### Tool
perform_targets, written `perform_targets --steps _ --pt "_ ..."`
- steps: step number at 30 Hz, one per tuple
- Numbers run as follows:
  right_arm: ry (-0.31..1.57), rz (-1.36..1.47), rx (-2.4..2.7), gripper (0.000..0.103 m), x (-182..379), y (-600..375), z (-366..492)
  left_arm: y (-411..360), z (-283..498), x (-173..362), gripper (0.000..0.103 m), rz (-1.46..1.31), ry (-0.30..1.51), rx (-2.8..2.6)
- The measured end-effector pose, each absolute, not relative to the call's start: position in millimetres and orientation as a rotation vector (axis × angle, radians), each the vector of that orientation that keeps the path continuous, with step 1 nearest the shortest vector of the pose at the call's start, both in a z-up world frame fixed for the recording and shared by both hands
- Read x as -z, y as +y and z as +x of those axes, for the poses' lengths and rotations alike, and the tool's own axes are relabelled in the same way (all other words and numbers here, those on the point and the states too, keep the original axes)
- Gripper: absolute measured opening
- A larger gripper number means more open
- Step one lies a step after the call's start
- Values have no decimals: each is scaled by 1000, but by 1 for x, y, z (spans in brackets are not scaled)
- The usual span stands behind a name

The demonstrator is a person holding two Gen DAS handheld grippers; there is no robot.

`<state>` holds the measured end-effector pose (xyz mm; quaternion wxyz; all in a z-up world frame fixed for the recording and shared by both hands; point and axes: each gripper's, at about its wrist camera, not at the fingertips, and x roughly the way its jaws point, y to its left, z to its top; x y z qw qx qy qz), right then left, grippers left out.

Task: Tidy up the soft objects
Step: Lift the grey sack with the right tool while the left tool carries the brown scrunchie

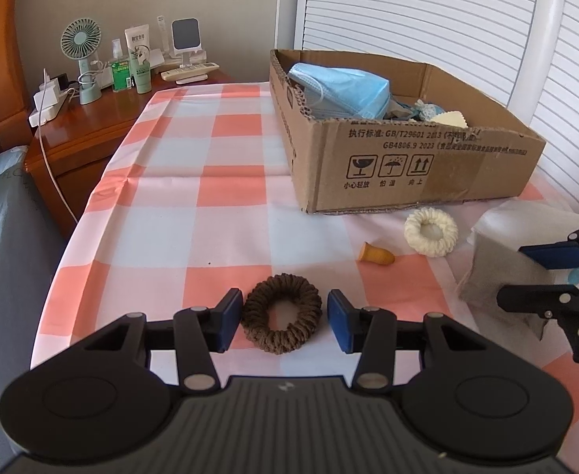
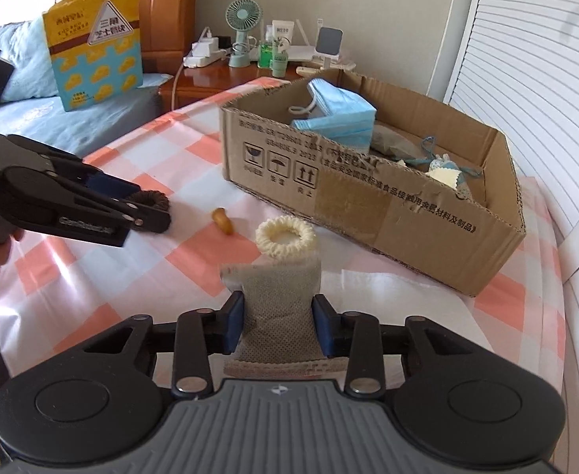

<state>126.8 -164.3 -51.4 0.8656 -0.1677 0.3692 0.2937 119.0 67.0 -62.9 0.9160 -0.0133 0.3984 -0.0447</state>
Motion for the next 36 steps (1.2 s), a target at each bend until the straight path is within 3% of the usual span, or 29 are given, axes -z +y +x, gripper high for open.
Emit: perform_targets --steps 8,10,14,23,25,28,31,36 --pt "789 -385 -622 44 61 -157 110 67 115 63 47 -22 815 96" --pt "781 -368 -625 48 59 -159 110 68 115 63 47 -19 816 90" --pt "767 -359 -621 66 57 -162 114 67 115 63 47 -14 815 82" --pt "790 -339 -621 68 74 -157 125 62 116 65 51 6 813 83" --pt "790 -338 -615 67 74 -157 126 62 116 65 51 2 811 82" --pt "783 -344 -600 54 72 -159 124 63 115 65 49 4 808 85" --pt "769 -348 -588 46 69 -160 122 63 113 64 40 11 806 90" --pt "757 -347 -585 38 64 -162 119 61 113 62 33 36 810 107"
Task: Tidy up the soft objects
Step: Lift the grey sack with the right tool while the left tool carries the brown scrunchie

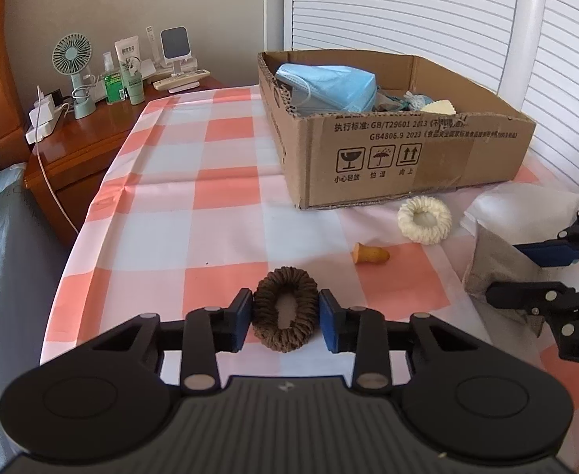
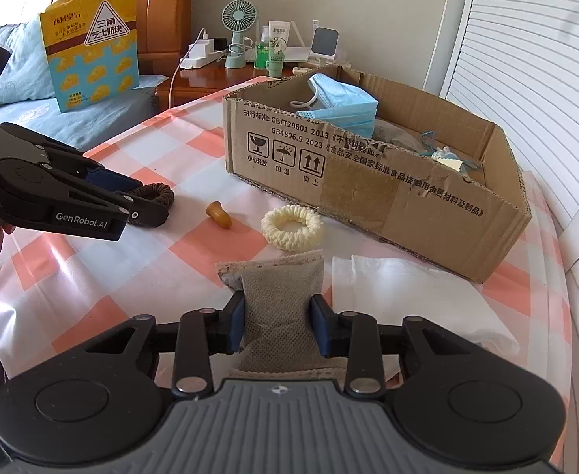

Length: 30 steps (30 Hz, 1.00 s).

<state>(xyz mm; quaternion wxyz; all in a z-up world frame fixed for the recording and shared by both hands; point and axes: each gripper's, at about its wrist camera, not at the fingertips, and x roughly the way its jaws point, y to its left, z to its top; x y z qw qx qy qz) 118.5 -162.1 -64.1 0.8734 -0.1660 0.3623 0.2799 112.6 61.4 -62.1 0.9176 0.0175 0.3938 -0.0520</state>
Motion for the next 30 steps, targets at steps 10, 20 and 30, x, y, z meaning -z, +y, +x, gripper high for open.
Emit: perform_targets --steps 10,20,30 --pt "721 -348 -582 35 47 -170 106 63 105 42 33 68 810 198" --pt "674 -336 -580 34 27 -174 93 62 92 17 33 73 781 251" --pt "598 -353 -562 34 -4 -179 95 64 84 2 33 68 763 291"
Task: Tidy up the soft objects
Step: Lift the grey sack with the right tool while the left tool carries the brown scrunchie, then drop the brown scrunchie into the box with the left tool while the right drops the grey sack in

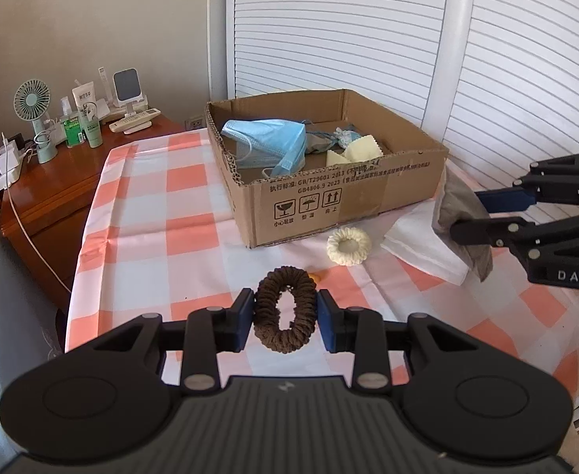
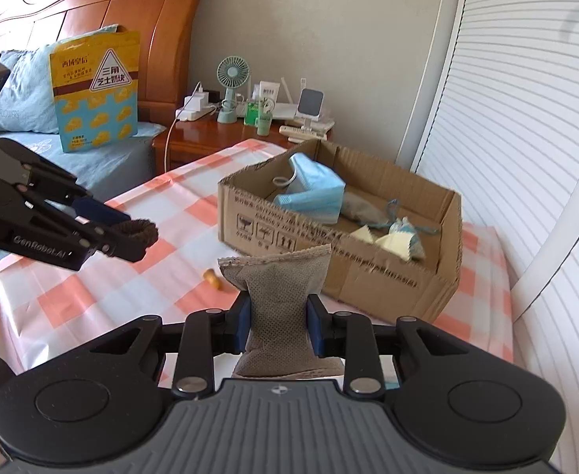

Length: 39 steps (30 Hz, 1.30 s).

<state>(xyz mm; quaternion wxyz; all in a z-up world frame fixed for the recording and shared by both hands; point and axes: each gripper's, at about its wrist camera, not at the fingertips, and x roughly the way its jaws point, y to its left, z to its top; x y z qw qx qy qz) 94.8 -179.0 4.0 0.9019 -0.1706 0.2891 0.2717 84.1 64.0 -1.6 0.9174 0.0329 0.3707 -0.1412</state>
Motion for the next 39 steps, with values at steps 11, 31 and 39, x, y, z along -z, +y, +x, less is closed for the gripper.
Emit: perform_targets --steps 11,31,39 --pt "506 -371 -523 34 -45 -177 144 66 93 -13 33 95 727 314" --pt "562 -258 -484 102 -36 -167 206 74 113 -13 33 90 745 308" --pt "643 -179 -407 103 -27 -185 169 62 129 -35 33 114 709 343"
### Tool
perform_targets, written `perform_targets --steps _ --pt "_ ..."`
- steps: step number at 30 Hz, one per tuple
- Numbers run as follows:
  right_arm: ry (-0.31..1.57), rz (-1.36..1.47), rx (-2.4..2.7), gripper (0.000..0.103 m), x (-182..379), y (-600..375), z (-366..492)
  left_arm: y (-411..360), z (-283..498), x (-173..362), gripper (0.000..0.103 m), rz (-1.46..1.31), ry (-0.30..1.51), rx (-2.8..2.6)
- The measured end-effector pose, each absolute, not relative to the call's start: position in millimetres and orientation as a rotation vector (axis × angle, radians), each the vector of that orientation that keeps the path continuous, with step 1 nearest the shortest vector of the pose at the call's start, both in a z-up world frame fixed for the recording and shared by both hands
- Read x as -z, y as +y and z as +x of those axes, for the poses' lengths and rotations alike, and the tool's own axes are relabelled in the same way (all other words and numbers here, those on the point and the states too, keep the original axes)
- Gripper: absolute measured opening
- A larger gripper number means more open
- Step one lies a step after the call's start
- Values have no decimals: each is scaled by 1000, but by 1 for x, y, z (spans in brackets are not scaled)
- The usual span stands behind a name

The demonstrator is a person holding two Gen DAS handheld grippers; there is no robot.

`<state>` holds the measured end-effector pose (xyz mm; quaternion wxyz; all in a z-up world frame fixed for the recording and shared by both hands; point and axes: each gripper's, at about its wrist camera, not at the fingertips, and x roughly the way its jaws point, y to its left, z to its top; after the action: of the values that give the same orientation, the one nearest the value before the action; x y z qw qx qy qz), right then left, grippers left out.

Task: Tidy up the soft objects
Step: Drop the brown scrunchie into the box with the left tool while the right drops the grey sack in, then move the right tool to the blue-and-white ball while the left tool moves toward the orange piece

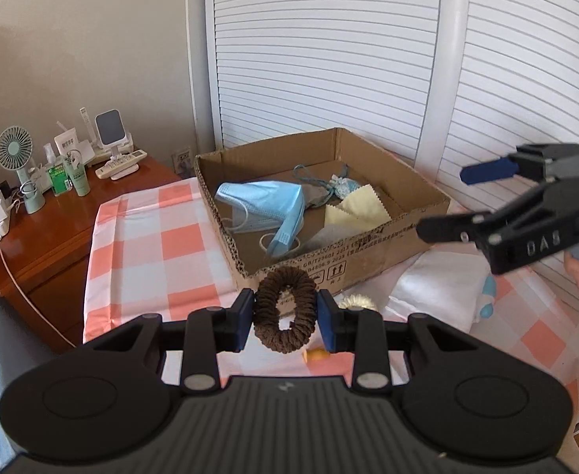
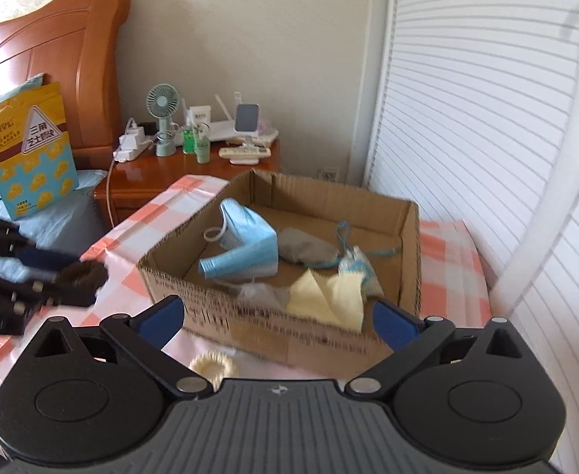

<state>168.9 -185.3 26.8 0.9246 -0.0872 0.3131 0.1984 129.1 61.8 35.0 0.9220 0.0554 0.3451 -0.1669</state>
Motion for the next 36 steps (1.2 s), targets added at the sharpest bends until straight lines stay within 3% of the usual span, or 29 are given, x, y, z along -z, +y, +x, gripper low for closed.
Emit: perform_targets --steps 12,23,24,25,27,36 --pt "734 -25 -357 103 8 -218 126 19 210 -72 33 184 690 377" --pt "739 50 -358 103 15 -243 136 -13 317 -69 37 209 752 275" --pt "741 57 -354 103 16 -246 137 -14 325 -67 44 212 753 263" --pt "743 64 -350 103 17 -248 138 -15 331 -65 65 212 757 259" --pt "744 74 -342 103 18 -253 139 -16 341 -60 91 221 768 254" --pt "738 89 -323 103 13 -260 132 -13 323 -70 94 221 752 212"
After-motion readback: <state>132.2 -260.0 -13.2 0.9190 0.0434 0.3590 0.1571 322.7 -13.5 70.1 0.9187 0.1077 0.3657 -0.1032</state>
